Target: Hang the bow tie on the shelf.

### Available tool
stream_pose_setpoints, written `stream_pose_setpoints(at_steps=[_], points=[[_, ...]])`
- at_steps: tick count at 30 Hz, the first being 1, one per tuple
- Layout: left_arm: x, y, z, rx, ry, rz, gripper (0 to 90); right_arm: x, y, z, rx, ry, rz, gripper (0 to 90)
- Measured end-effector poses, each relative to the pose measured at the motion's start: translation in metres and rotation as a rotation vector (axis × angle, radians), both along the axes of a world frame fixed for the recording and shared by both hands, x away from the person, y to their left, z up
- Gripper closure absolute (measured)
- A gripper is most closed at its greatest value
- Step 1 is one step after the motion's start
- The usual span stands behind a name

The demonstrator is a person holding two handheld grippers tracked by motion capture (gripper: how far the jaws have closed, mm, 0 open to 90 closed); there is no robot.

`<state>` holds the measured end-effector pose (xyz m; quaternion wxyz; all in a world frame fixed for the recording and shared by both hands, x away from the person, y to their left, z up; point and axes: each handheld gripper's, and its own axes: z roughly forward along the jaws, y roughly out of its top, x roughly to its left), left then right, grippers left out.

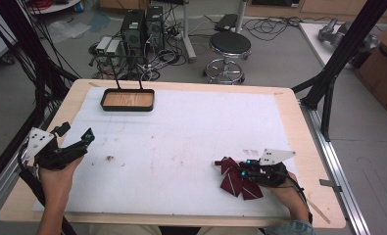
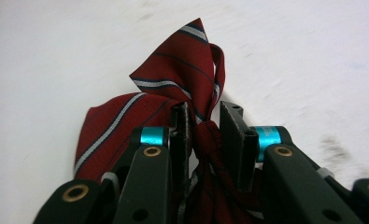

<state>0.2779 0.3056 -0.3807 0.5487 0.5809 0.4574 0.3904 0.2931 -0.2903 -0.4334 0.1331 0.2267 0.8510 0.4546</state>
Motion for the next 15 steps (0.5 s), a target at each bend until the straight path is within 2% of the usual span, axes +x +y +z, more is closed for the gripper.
stream_pose_setpoints(at_steps=[2,3,4,5,8,9,11,14,15], points=[[0.000,0.000,0.000,0.001,0.000,0.000,19.5,0.000,0.000,0.001,0.008,-0.012,-0.020,74.2],[-0.001,0.001,0.001,-0.001,-0.003,0.001,19.5,-0.001,-0.001,0.005,0.042,-0.040,-0.048,74.4],[-0.001,0.001,0.001,-0.001,-0.003,0.001,19.5,-0.001,-0.001,0.005,0.042,-0.040,-0.048,74.4],[-0.001,0.001,0.001,-0.002,-0.004,0.001,19.5,-0.001,-0.001,0.009,0.064,-0.062,-0.065,74.6],[-0.001,0.002,0.002,-0.005,-0.008,0.002,19.5,-0.001,-0.002,0.014,0.078,-0.085,-0.084,74.8],[-0.001,0.002,0.003,-0.008,-0.009,0.003,19.5,0.000,-0.002,0.019,0.087,-0.112,-0.106,75.1],[-0.001,0.002,0.003,-0.009,-0.010,0.003,19.5,0.002,-0.003,0.023,0.116,-0.123,-0.118,75.2],[-0.001,0.002,0.003,-0.011,-0.011,-0.002,19.6,0.006,-0.003,0.029,0.122,-0.129,-0.124,75.2],[-0.001,0.002,0.003,-0.013,-0.012,-0.005,19.6,0.009,-0.001,0.037,0.110,-0.140,-0.128,75.2]])
